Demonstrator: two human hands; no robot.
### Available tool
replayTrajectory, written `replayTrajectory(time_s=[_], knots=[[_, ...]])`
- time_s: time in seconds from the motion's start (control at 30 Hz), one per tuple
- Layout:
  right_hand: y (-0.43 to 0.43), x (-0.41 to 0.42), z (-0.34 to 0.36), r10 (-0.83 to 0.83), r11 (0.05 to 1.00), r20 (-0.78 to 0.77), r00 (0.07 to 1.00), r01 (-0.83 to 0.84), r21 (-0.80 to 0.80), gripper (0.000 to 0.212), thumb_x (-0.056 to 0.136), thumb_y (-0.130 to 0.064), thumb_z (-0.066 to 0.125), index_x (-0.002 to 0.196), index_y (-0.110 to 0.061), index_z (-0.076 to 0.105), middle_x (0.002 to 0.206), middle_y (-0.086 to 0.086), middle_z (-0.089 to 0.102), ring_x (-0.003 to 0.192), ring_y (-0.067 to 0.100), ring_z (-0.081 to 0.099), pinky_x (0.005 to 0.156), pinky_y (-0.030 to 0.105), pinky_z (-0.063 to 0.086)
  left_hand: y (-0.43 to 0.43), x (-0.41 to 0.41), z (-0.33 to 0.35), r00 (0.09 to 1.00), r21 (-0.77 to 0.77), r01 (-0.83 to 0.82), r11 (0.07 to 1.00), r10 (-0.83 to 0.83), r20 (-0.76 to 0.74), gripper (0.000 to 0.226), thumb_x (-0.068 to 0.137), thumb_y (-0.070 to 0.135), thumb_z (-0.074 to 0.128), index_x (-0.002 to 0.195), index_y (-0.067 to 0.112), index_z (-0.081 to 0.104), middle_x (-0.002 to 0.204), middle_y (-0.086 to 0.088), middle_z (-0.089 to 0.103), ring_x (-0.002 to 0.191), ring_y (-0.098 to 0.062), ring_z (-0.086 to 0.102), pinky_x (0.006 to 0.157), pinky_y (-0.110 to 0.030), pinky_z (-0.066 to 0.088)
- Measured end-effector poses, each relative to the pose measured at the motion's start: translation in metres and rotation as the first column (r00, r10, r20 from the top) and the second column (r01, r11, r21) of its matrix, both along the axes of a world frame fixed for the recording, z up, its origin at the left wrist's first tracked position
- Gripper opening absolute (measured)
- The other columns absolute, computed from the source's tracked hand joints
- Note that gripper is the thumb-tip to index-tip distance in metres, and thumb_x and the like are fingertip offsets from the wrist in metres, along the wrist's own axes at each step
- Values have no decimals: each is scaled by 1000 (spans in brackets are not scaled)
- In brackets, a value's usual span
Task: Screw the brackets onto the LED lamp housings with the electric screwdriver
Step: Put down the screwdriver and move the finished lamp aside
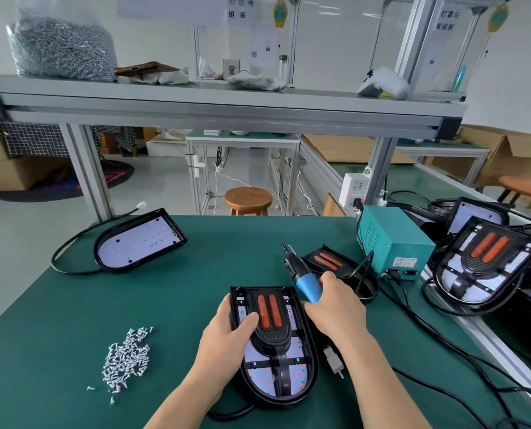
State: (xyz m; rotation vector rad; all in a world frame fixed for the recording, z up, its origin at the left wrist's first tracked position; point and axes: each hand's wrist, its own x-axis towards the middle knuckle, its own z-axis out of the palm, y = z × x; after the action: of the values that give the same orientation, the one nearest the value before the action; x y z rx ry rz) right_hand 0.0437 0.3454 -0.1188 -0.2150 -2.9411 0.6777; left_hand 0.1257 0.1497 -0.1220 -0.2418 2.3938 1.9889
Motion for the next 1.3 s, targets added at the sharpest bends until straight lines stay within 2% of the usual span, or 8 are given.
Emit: replayTrajectory(time_s=[0.3, 0.57, 0.67, 0.8, 0.9, 1.03, 1.23, 1.3], knots=[[2, 3, 2, 13, 999, -154, 988, -6, 46, 53, 81, -39, 82, 106, -23, 38, 104, -5, 47, 88, 18, 49, 65, 32, 38, 2, 0, 2, 1000, -15, -9, 1000, 9, 5, 32, 92, 36, 60, 103, 66, 58, 105, 28, 72, 96, 7, 67, 87, -26, 49], [-7, 7, 8, 296, 952, -215, 931, -267, 151, 16, 95, -18, 57, 98, -26, 71, 94, -11, 63, 94, 16, 60, 65, 29, 34, -5, -5, 7, 988, -242, -76, 967, 106, 116, 29, 92, 49, 63, 106, 25, 54, 98, 10, 68, 87, -5, 64, 71, -21, 48], [-6, 8, 10, 293, 945, -155, 943, -261, 198, 15, 97, -26, 53, 96, -26, 68, 83, -4, 65, 81, 25, 58, 61, 32, 32, -9, -5, 15, 994, -552, -17, 834, 72, 78, 40, 95, 53, 54, 82, 15, 55, 80, 2, 62, 74, -17, 58, 65, -29, 44], [-16, 11, 10, 303, 930, -74, 950, -278, 239, 18, 100, -20, 45, 83, -22, 46, 75, -2, 44, 70, 26, 45, 58, 34, 29, -13, -1, 22, 996, -867, -46, 497, 91, 0, 51, 94, 66, 39, 83, 19, 57, 98, 2, 46, 98, -22, 48, 86, -32, 44], [-20, 13, 9, 305, 924, 2, 952, -297, 239, 17, 101, -15, 41, 84, -20, 40, 84, 4, 49, 69, 24, 45, 57, 33, 31, -15, -2, 22, 991, -842, 26, 539, 99, 94, 50, 97, 65, 34, 85, 20, 53, 96, 1, 43, 101, -24, 46, 87, -35, 44], [-23, 13, 10, 328, 940, 131, 936, -337, 56, 33, 107, -24, 36, 74, -20, 36, 80, 0, 44, 62, 10, 43, 50, 24, 27, -16, -4, 21, 987, -828, 49, 558, 100, 126, 45, 101, 57, 34, 83, 18, 48, 90, -1, 41, 102, -31, 53, 91, -38, 43], [-33, 24, 27, 363, 850, 257, 896, -205, -485, 75, 83, -91, 11, 55, -30, 44, 65, -10, 53, 68, 9, 51, 73, 29, 39, -23, -13, 18, 985, -767, 35, 641, 109, 136, 38, 102, 44, 42, 77, 16, 40, 90, -4, 49, 89, -31, 52, 78, -37, 41], [-32, 27, 28, 458, 815, 305, 835, -257, -519, 93, 71, -101, 18, 106, -34, 72, 114, -12, 68, 111, 8, 59, 99, 31, 40, -24, -14, 16, 982, -749, 13, 663, 133, 135, 33, 101, 33, 46, 76, 15, 35, 89, -5, 48, 85, -31, 48, 73, -35, 38]])
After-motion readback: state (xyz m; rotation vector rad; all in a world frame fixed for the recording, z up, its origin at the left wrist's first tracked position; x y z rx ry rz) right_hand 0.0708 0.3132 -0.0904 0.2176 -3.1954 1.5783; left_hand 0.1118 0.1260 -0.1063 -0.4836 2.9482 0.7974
